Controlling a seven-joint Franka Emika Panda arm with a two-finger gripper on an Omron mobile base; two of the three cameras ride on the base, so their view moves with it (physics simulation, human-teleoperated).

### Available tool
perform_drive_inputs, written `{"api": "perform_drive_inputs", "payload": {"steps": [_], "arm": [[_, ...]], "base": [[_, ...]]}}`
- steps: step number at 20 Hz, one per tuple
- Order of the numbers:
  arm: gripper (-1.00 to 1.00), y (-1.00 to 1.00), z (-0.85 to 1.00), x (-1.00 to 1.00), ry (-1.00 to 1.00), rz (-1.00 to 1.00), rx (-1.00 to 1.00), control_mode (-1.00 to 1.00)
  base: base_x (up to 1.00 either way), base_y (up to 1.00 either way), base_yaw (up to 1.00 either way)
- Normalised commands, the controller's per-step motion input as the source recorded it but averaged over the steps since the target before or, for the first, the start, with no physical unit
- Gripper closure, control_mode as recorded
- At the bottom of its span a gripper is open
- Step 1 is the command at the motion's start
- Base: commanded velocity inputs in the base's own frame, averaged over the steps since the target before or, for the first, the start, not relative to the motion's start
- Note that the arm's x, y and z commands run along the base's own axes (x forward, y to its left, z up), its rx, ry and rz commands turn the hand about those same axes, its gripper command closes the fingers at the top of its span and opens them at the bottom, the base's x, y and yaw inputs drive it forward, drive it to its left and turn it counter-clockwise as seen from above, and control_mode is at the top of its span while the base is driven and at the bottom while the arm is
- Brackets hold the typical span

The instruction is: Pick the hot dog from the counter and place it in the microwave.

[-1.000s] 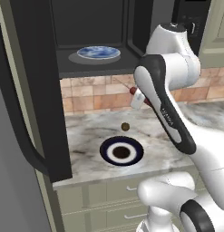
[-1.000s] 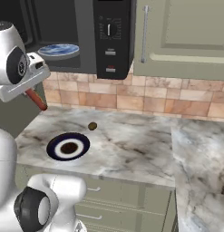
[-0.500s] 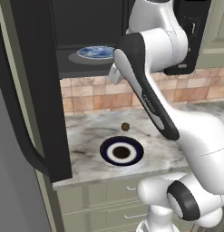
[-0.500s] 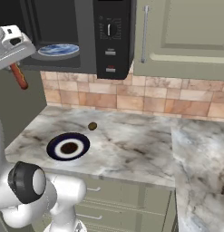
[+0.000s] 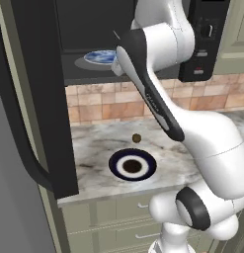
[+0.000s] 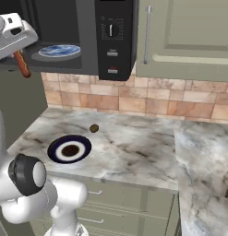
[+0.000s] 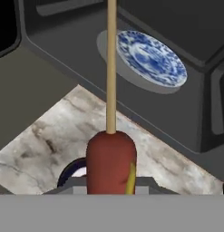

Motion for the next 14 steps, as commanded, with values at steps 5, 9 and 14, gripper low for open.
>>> {"api": "perform_drive_inputs", "payload": {"steps": [5, 9, 14], "arm": [[1.00, 0.02, 0.02, 0.36, -0.20, 0.00, 0.03, -1.00], [1.00, 0.02, 0.00, 0.34, -0.23, -0.01, 0.12, -1.00], [1.00, 0.00, 0.00, 0.41, -0.18, -0.01, 0.17, -1.00]], "base": [[0.00, 0.00, 0.00], [0.00, 0.00, 0.00], [0.00, 0.00, 0.00]]}}
